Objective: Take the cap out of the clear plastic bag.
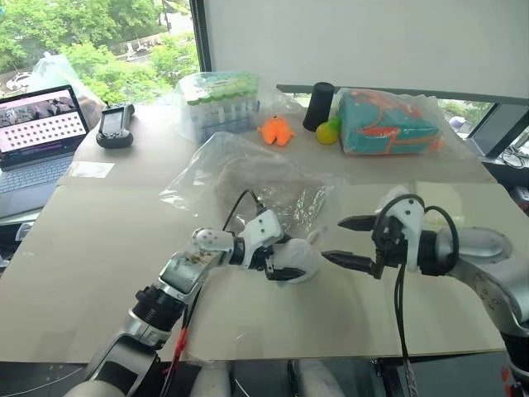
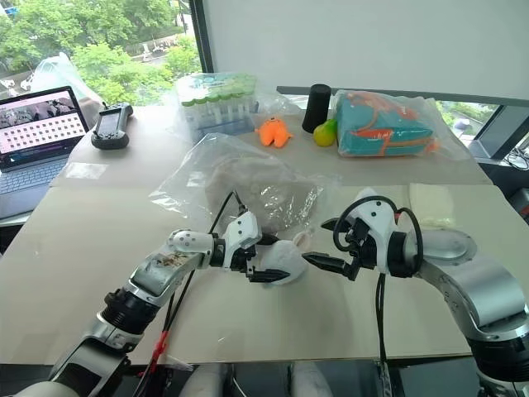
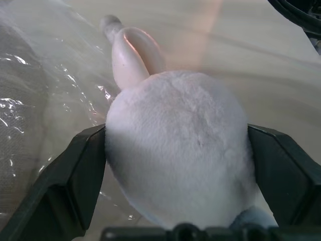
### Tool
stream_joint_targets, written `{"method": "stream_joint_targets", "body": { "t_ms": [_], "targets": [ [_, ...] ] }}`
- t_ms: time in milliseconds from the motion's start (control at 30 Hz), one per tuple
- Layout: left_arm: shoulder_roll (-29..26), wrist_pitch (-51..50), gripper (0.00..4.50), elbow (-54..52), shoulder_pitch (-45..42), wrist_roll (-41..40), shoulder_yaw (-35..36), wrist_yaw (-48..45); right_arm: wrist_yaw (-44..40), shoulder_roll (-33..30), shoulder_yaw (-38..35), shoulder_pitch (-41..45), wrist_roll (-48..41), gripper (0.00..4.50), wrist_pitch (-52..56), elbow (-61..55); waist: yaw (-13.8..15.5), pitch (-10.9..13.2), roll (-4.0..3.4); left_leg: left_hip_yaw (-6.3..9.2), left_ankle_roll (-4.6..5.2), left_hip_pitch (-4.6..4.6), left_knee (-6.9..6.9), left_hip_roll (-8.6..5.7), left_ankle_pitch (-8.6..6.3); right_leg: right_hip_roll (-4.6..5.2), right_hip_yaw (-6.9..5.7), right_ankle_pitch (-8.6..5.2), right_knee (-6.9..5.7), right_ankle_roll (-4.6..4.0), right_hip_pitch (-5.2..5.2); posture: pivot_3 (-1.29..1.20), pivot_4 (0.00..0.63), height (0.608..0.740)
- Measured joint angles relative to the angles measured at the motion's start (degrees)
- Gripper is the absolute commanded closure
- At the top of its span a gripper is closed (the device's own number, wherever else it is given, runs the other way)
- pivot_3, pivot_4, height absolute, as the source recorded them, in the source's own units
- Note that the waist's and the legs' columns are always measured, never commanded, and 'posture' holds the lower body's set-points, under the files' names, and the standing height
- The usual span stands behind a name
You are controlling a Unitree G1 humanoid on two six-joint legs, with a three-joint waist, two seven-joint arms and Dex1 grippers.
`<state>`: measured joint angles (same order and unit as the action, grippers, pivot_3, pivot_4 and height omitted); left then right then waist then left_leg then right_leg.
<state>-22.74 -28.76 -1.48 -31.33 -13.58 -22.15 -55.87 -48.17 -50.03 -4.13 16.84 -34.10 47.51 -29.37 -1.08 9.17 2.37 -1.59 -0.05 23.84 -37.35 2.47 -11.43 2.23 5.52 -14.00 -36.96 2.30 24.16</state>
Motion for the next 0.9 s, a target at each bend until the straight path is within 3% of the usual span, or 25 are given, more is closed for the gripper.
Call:
{"method": "stream_joint_targets", "body": {
  "t_ms": [300, 400, 567, 667, 800, 900],
  "targets": [
    [-0.5, -0.2, 0.06, -0.7, 0.8, 0.0, 0.8, -0.1, -0.3, 0.0, 0.0, 0.0, 0.1, 0.0, -0.4, 0.2, 0.0, 0.0, 0.0, 0.0, 0.0, 0.0, -0.02, 0.0, 0.0, 0.0, 0.0, -0.02, 0.0, 0.03, 0.0, 0.0, 0.15, 0.74],
    [-0.9, -0.2, 0.66, -1.1, 1.0, 0.0, 0.8, -0.1, -0.3, 0.0, 0.0, 0.0, 0.1, 0.0, -0.5, 0.2, 0.0, 0.0, 0.0, 0.0, 0.0, 0.0, -0.02, 0.0, 0.0, 0.0, 0.0, -0.02, -0.01, 0.03, -0.01, 0.0, 0.15, 0.74],
    [-1.2, -0.1, 2.59, -1.7, 1.8, 0.0, 0.8, -0.6, -0.2, 0.0, 0.1, 0.1, 0.2, 0.0, -0.8, 0.3, 0.1, 0.0, 0.0, 0.0, 0.0, 0.0, -0.02, 0.0, 0.0, 0.0, 0.0, -0.03, 0.0, 0.04, -0.01, 0.0, 0.15, 0.74],
    [-1.3, -0.1, 3.41, -1.7, 1.8, 0.0, 0.8, -0.7, -0.2, 0.0, 0.1, 0.1, 0.2, 0.0, -0.8, 0.3, 0.0, 0.0, 0.0, 0.0, 0.0, -0.01, -0.02, 0.0, 0.0, 0.0, 0.0, -0.03, -0.01, 0.05, -0.01, 0.0, 0.15, 0.74],
    [-1.3, 0.0, 4.21, -1.7, 1.8, 0.3, 0.8, -0.6, -0.2, 0.0, 0.1, 0.1, 0.2, 0.0, -0.8, 0.3, 0.0, 0.0, 0.0, 0.0, 0.0, -0.01, -0.02, 0.0, 0.0, 0.0, 0.0, -0.03, -0.01, 0.05, -0.01, 0.0, 0.15, 0.74],
    [-1.3, 0.5, 4.21, -1.7, 1.8, 0.7, 0.8, -0.4, -0.2, 0.0, 0.2, 0.1, 0.2, 0.0, -0.9, 0.3, 0.0, 0.0, 0.0, 0.0, 0.0, -0.01, -0.02, 0.0, 0.0, 0.0, 0.0, -0.03, -0.01, 0.05, -0.01, 0.0, 0.15, 0.74]
  ]
}}
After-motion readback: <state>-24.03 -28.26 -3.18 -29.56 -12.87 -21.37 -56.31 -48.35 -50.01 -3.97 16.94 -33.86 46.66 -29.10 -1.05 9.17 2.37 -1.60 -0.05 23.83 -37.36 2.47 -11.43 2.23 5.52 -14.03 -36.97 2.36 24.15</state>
